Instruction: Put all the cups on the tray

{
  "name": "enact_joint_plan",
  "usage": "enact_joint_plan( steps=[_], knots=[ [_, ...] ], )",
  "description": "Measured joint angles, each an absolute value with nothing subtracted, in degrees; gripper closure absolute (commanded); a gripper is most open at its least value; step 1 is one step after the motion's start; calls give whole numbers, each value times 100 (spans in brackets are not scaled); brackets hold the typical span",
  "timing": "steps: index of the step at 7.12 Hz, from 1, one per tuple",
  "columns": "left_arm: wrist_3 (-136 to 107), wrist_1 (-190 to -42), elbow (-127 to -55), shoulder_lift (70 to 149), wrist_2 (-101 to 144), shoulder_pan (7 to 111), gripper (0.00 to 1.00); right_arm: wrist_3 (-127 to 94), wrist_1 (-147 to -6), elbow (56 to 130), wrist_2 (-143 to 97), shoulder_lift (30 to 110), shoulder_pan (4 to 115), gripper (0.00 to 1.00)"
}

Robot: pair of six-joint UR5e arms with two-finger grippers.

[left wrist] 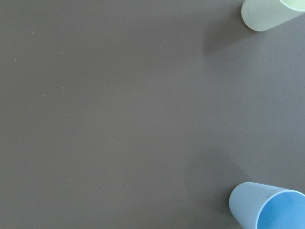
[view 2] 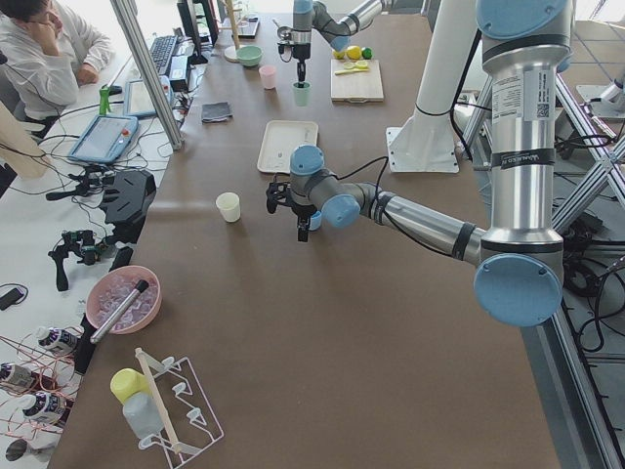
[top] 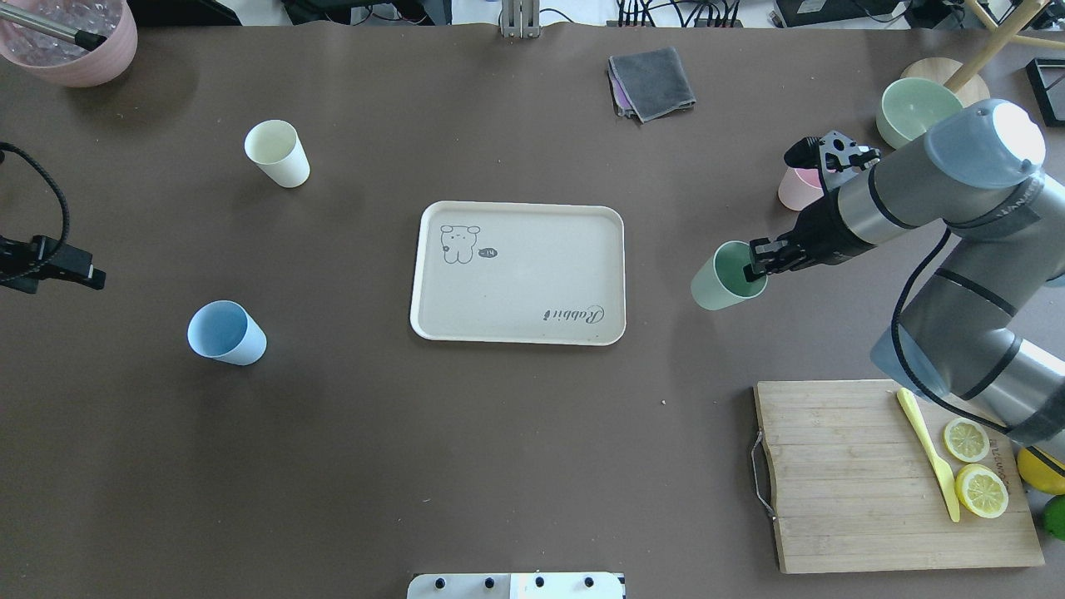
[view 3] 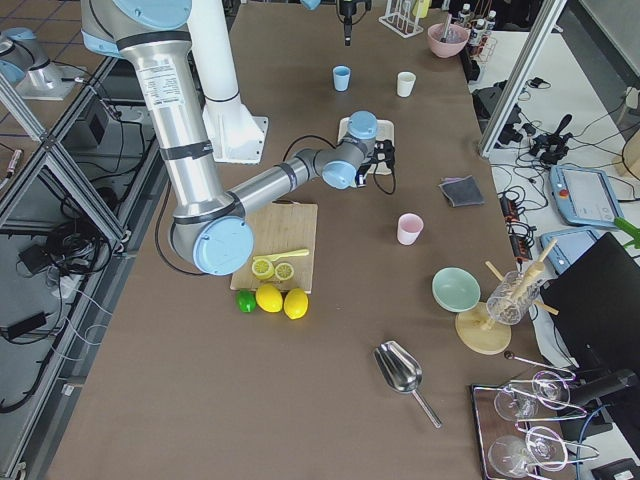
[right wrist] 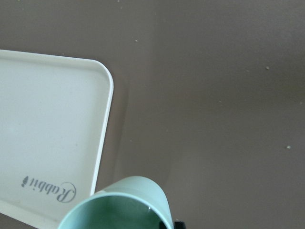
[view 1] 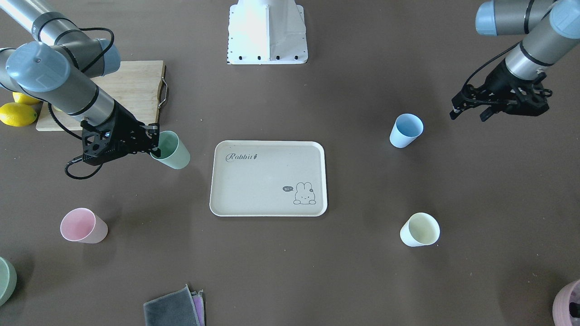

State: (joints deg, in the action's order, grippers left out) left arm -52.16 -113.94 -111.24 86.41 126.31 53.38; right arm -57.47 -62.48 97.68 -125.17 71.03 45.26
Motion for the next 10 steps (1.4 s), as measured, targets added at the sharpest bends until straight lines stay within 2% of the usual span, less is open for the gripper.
enact_joint_plan(
  steps=[3,4,5,7,10],
  knots=[
    [-5785,-11458,-10878,9167,12156,4621,16,-6252,-6349,9608,-12060,6605,4131,100],
    [-5807,-11462,-10774,9284,12120,4572,36,-6362,-6353,9565,-11934,6514,4018,100],
    [-5806,-11466,-10684,9322,12106,4553,64,-6465,-6350,9545,-11825,6465,3921,100],
    [-5807,-11469,-10618,9299,12095,4540,100,-6646,-6344,9538,-11741,6382,3815,100],
    [-5837,-11462,-10652,9338,12152,4535,100,-6687,-6351,9493,-11661,6281,3737,100]
  ],
)
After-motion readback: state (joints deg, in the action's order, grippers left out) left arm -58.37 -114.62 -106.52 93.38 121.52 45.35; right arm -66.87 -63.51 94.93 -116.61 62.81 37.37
